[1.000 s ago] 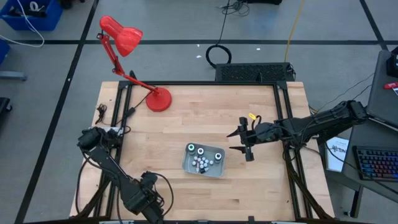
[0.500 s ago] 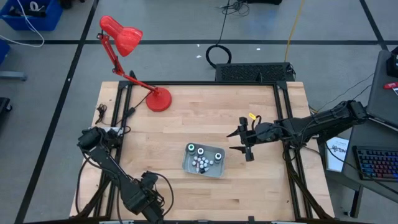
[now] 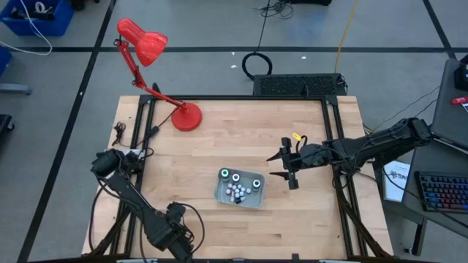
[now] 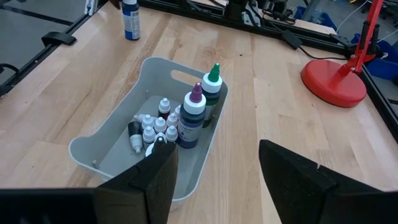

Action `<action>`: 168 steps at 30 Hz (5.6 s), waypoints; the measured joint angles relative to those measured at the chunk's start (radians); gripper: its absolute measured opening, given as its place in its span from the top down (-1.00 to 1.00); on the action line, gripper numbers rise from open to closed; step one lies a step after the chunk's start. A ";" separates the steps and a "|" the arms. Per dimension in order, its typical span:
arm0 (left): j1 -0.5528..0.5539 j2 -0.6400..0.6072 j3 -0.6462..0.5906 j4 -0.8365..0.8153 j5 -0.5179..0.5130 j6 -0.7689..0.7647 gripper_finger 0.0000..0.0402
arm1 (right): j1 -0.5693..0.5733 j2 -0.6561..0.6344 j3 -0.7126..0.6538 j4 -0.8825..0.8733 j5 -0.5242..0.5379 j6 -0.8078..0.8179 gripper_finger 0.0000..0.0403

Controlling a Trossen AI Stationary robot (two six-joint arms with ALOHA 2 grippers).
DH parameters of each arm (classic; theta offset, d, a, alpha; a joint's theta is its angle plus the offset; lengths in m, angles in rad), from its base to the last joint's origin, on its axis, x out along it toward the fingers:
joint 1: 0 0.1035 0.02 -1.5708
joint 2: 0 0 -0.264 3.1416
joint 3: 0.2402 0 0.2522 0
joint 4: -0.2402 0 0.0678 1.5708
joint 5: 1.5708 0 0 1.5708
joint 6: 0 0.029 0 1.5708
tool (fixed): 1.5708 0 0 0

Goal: Pick & Place food coloring
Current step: Put the large blue food coloring bottle into the gray bin

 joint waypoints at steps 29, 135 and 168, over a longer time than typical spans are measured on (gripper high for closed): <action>0.016 0.000 0.002 -0.029 0.035 0.079 -0.14 | 0.000 0.000 0.000 0.000 0.000 0.006 -0.05; 0.642 0.257 0.483 0.212 -0.224 1.763 0.44 | -0.001 -0.135 0.000 -0.232 0.061 0.116 -0.05; 0.661 0.281 0.483 0.280 -0.225 1.739 0.27 | -0.001 -0.136 0.000 -0.232 0.060 0.116 -0.05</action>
